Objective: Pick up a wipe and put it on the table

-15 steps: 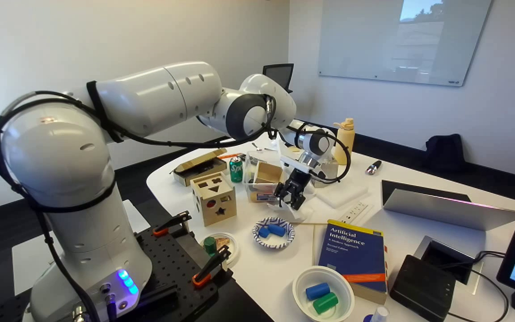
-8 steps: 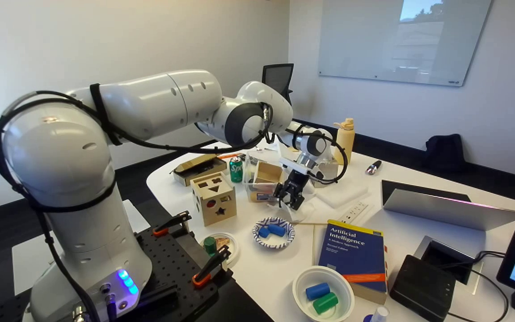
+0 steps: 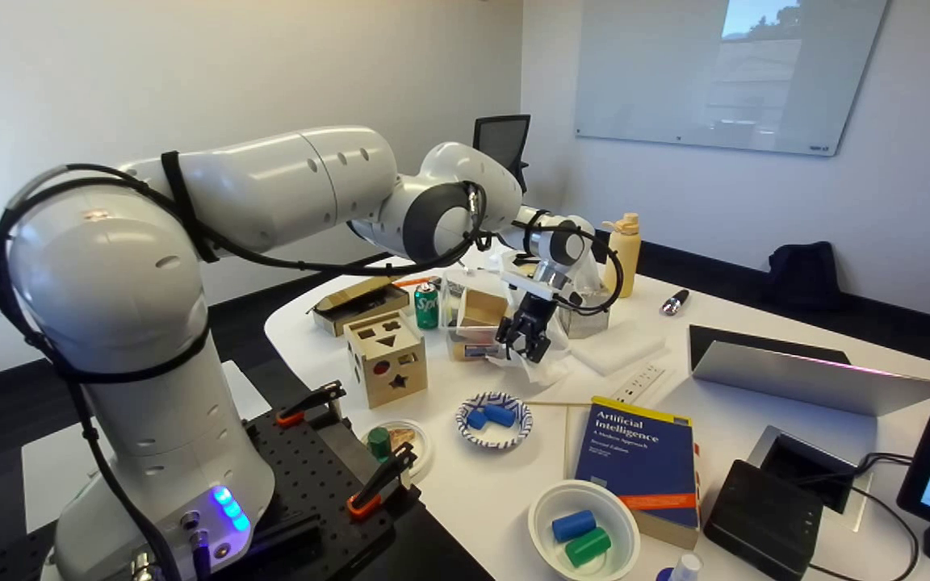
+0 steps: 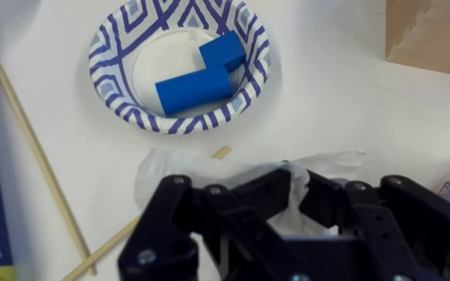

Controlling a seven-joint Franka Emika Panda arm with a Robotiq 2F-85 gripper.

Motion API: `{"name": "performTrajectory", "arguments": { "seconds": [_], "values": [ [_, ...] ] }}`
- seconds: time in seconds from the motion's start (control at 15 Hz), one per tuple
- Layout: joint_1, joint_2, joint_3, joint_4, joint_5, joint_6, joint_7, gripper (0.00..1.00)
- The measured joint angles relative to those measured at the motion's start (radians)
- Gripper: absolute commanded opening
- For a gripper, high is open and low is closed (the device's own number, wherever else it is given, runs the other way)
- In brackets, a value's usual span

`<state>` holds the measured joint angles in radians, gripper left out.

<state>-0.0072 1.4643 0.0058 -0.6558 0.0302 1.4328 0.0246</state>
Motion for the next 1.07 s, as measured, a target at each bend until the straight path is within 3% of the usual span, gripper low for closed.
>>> {"name": "performTrajectory", "arguments": {
  "seconds": [1.07],
  "values": [
    [-0.010, 0.000, -0.007, 0.130, -0.019, 0.037, 0.000, 0.00]
  ]
}}
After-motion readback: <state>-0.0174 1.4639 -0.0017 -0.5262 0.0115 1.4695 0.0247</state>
